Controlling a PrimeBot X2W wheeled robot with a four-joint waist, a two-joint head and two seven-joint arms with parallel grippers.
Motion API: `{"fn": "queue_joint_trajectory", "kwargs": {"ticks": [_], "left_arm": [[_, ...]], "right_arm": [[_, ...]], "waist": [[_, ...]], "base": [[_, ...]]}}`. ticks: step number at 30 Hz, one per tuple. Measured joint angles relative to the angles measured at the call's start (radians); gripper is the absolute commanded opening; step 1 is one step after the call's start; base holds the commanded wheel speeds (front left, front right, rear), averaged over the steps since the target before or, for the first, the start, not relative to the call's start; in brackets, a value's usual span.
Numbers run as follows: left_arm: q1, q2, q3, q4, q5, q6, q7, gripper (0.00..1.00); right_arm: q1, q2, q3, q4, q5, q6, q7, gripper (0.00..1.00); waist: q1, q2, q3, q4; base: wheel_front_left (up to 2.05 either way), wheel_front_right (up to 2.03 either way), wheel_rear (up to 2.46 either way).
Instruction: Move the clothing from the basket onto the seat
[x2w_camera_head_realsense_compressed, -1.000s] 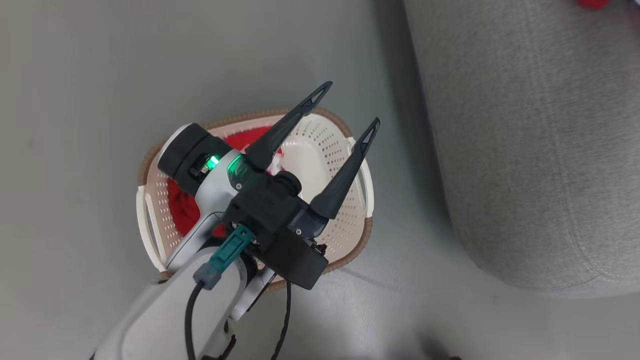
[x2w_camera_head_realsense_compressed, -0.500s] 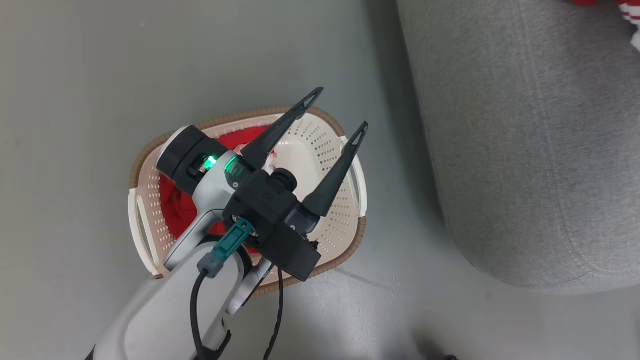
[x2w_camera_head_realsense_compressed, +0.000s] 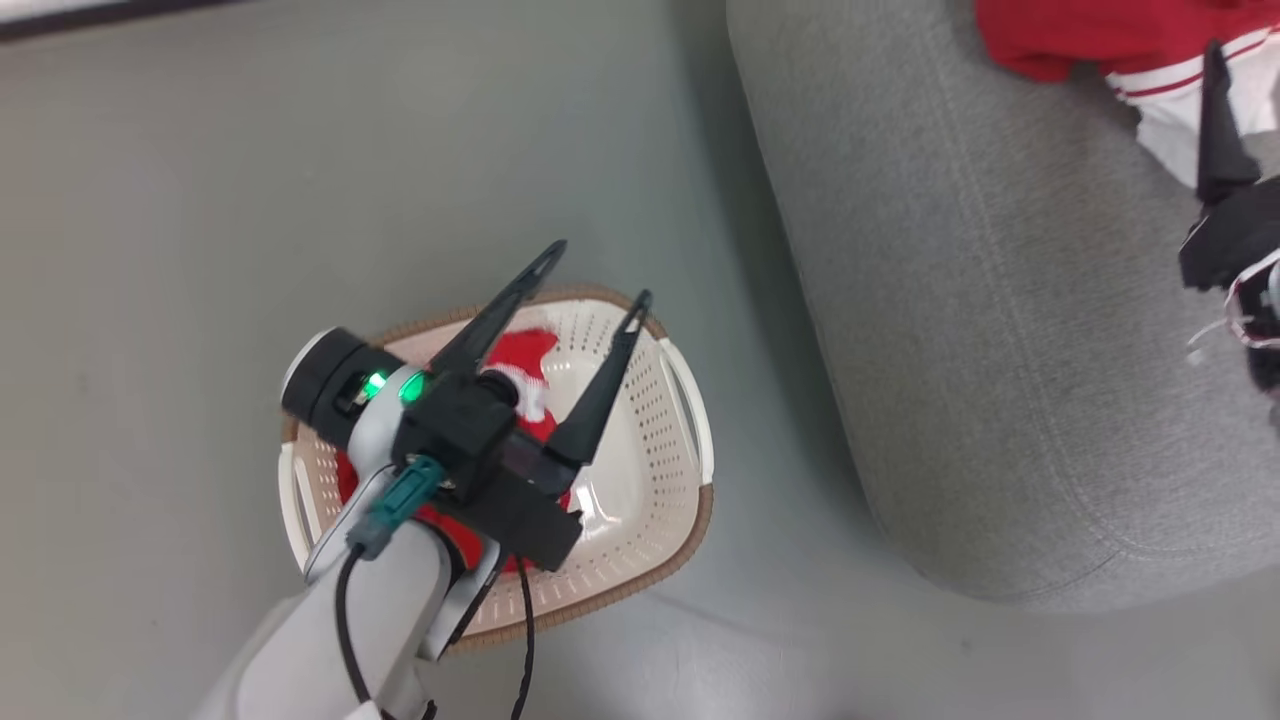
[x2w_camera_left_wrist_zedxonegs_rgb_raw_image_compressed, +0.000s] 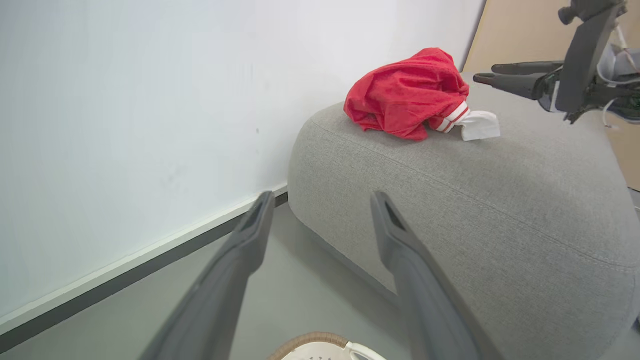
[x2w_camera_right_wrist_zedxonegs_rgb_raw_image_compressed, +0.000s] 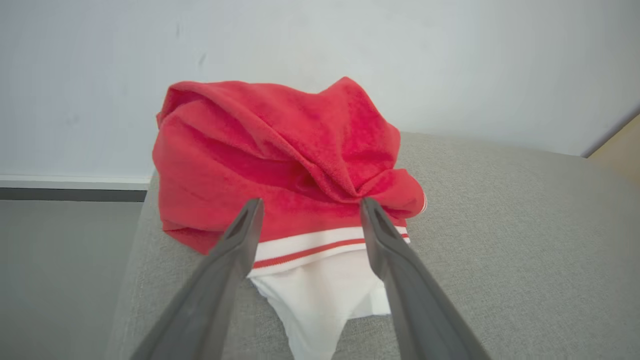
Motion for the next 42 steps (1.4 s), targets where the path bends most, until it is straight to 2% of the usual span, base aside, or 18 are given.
{"fn": "queue_joint_trajectory", "kwargs": {"ticks": [13, 26, 42], "left_arm": [[0.089, -0.005, 0.084, 0.11, -0.066, 0.039, -0.064, 1.0], [0.277, 0.026, 0.184, 0.182, -0.113, 0.087, -0.087, 1.0], [0.509, 0.04, 0.283, 0.185, -0.142, 0.115, -0.093, 1.0]], "right_arm": [[0.221, 0.062, -0.038, -0.172, 0.028, 0.007, 0.0, 1.0], [0.529, 0.162, -0.037, -0.358, 0.028, -0.056, 0.0, 1.0], [0.821, 0.209, 0.005, -0.537, 0.0, -0.099, 0.0, 1.0]], "waist": [[-0.0001, 0.0, -0.163, 0.037], [-0.0001, -0.0001, -0.33, 0.107], [-0.0001, 0.0, -0.531, 0.155]], "base": [[0.0, 0.0, 0.0], [0.0, 0.0, 0.0], [0.0, 0.0, 0.0]]}}
